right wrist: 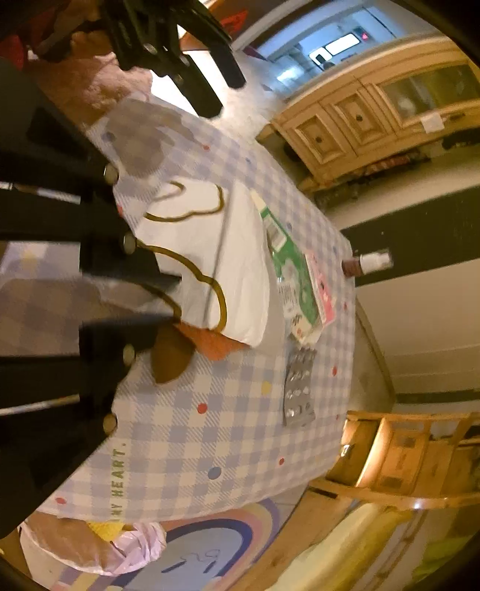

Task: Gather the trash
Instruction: 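Grasp the white tissue with the right tool and lift it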

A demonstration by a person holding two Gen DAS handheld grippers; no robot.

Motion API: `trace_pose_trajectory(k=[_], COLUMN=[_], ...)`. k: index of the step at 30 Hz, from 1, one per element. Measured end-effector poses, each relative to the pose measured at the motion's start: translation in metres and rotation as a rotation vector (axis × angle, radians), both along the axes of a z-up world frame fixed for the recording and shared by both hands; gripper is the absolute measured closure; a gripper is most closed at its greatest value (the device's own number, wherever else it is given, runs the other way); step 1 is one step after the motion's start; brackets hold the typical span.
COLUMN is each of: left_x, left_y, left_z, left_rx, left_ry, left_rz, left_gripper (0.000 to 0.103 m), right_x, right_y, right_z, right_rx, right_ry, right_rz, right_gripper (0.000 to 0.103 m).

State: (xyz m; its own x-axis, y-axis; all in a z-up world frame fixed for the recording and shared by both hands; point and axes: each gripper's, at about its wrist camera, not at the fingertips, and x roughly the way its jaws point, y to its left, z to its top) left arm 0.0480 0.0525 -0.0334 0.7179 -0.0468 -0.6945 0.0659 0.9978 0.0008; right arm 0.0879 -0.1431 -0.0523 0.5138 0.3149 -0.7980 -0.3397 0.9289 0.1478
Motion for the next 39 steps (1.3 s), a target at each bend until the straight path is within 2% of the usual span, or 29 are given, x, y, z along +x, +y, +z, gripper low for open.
trace_pose_trajectory(k=[3,6,9,13,16,21,29,30,31,34,36,39], left_x=[-0.004,-0.008,-0.013,-0.018,-0.020,-0.021,-0.026,-0.026,-0.026,-0.026,-0.028,-0.029], left_y=[0.003,0.007,0.010,0.016,0.018,0.018,0.016,0.016,0.016,0.016,0.016,0.016], left_z=[0.003,0.005,0.004,0.004,0.004,0.003,0.000,0.000,0.000,0.000,0.002,0.006], left_rx=[-0.003,-0.008,-0.007,-0.005,-0.008,0.000,0.000,0.002,0.003,0.000,-0.001,-0.003], left_ry=[-0.009,-0.016,-0.016,-0.016,-0.016,-0.011,0.002,0.002,0.001,0.003,-0.001,-0.011], left_rz=[0.007,0.017,0.024,0.030,0.033,0.030,0.029,0.030,0.030,0.033,0.035,0.036], left_gripper=[0.016,0.016,0.016,0.016,0.016,0.016,0.016,0.016,0.016,0.016,0.016,0.016], right_x=[-0.017,-0.030,-0.041,-0.048,-0.046,-0.039,-0.019,-0.021,-0.022,-0.030,-0.037,-0.048], right_y=[0.004,0.010,0.017,0.011,0.005,0.005,0.013,0.014,0.016,0.023,0.024,0.019], right_z=[0.005,-0.002,-0.011,-0.009,-0.003,-0.008,-0.038,-0.038,-0.038,-0.036,-0.030,-0.002], right_rx=[0.009,0.025,-0.010,-0.034,-0.029,0.007,0.046,0.046,0.042,0.029,0.035,0.059], right_ry=[-0.007,0.041,0.061,0.030,0.002,0.002,0.095,0.075,0.076,0.067,0.043,-0.039], right_rz=[0.017,0.046,0.071,0.052,0.039,0.039,0.053,0.060,0.067,0.098,0.107,0.099], right_gripper=[0.093,0.092,0.090,0.063,0.058,0.058,0.057,0.057,0.061,0.100,0.101,0.102])
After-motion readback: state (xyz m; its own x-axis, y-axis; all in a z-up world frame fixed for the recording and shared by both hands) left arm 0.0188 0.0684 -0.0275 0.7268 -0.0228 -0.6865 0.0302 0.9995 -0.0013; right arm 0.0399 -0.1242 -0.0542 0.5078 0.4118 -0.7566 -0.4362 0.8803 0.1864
